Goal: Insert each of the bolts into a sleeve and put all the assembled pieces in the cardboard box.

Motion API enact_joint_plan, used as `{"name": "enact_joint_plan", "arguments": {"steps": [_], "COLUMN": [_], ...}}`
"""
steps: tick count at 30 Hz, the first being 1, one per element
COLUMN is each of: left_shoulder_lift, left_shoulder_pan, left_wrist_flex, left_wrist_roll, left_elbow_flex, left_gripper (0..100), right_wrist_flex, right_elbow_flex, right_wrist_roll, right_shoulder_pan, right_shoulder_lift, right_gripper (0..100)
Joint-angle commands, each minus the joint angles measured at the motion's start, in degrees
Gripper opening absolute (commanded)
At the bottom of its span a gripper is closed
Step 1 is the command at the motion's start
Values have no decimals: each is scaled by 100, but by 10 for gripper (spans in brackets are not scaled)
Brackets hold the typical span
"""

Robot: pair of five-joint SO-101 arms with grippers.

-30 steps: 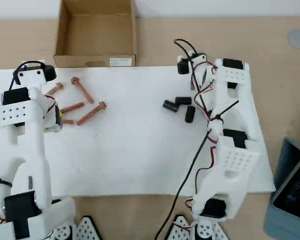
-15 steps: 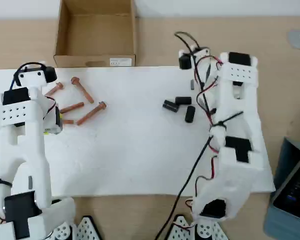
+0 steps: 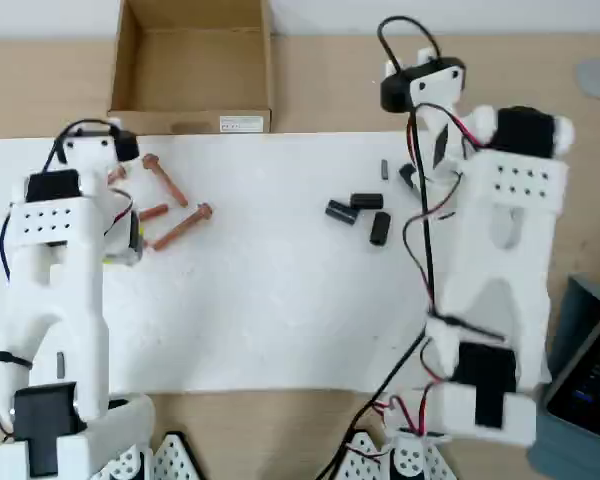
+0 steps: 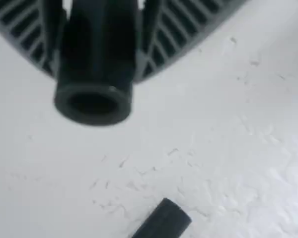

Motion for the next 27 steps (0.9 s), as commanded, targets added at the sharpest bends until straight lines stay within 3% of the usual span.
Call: {"name": "enact_joint_plan", "arguments": {"steps": [1,9,19,27], "left_shoulder_lift": [-22,804,1912,2844], "left_shoulder_pan": [246,765,1292,1327], "left_wrist_flex": [246,905,862,536], "left_wrist_roll": [-53,-53,-703,-1187], "left_elbow_flex": [-844,-1802,-2699,-3235], "left_gripper": [74,77,78,78], "right_wrist_flex": [132,-132,-932,-1442], "right_elbow_flex": [338,2633,4971,5613], "right_wrist_roll": [-229,-598,-774,-853], "right_shoulder_pan": [31,31,40,303], "right_shoulder_lift": [-936,-2905,-4954,-5859], "right_gripper": [11,11,11,10]}}
